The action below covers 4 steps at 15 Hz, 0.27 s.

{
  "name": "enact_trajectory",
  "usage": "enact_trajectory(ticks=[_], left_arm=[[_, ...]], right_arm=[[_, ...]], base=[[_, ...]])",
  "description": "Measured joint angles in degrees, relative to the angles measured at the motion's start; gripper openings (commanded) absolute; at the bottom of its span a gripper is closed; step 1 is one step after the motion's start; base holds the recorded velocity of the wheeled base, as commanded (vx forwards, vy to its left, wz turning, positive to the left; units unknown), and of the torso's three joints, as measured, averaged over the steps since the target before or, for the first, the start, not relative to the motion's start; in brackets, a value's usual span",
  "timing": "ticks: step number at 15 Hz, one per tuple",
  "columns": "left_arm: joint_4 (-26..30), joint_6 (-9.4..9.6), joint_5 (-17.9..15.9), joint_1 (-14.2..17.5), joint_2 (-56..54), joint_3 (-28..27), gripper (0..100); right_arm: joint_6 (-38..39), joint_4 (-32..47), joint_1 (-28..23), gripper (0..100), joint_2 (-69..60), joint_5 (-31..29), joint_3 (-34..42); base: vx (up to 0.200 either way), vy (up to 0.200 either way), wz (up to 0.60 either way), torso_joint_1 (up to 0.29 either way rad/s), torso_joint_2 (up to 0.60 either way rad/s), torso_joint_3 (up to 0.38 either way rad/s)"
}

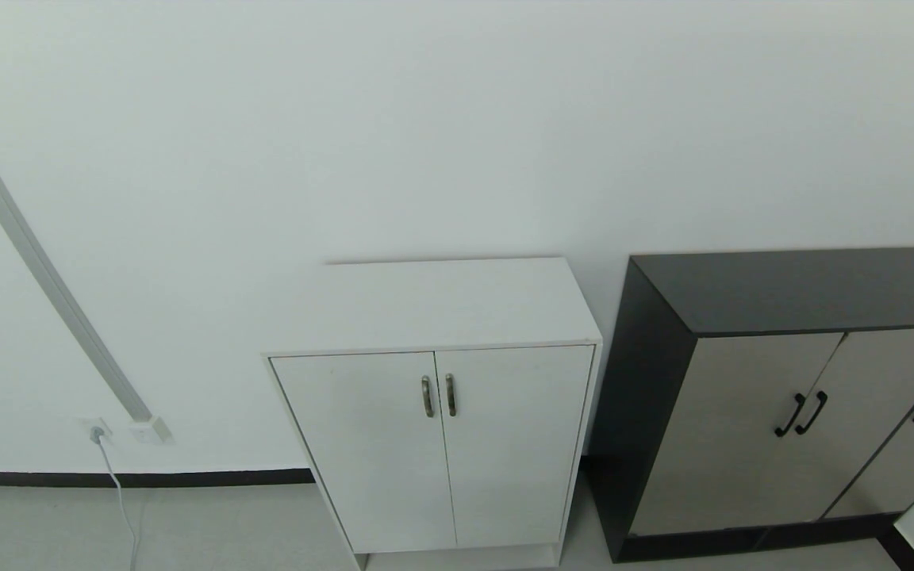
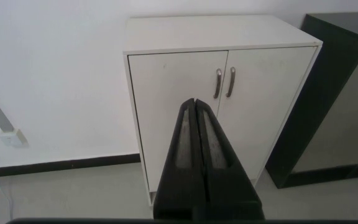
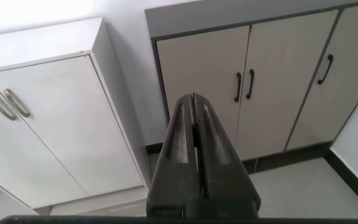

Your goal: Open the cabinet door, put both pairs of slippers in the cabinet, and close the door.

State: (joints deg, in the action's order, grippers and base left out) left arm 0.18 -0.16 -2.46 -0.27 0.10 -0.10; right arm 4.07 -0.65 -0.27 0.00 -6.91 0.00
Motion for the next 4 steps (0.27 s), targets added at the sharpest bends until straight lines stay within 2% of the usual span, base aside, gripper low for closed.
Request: enact_trajectory(ticks=[4], left_arm=[[0.0,0.02,0.0,0.0,0.0,0.0,0]], right_arm=[[-0.11,0.05,0.0,0,0.0,-0.01,0.0]], base=[[0.0,0.0,0.0,0.0,0.0,0.0]])
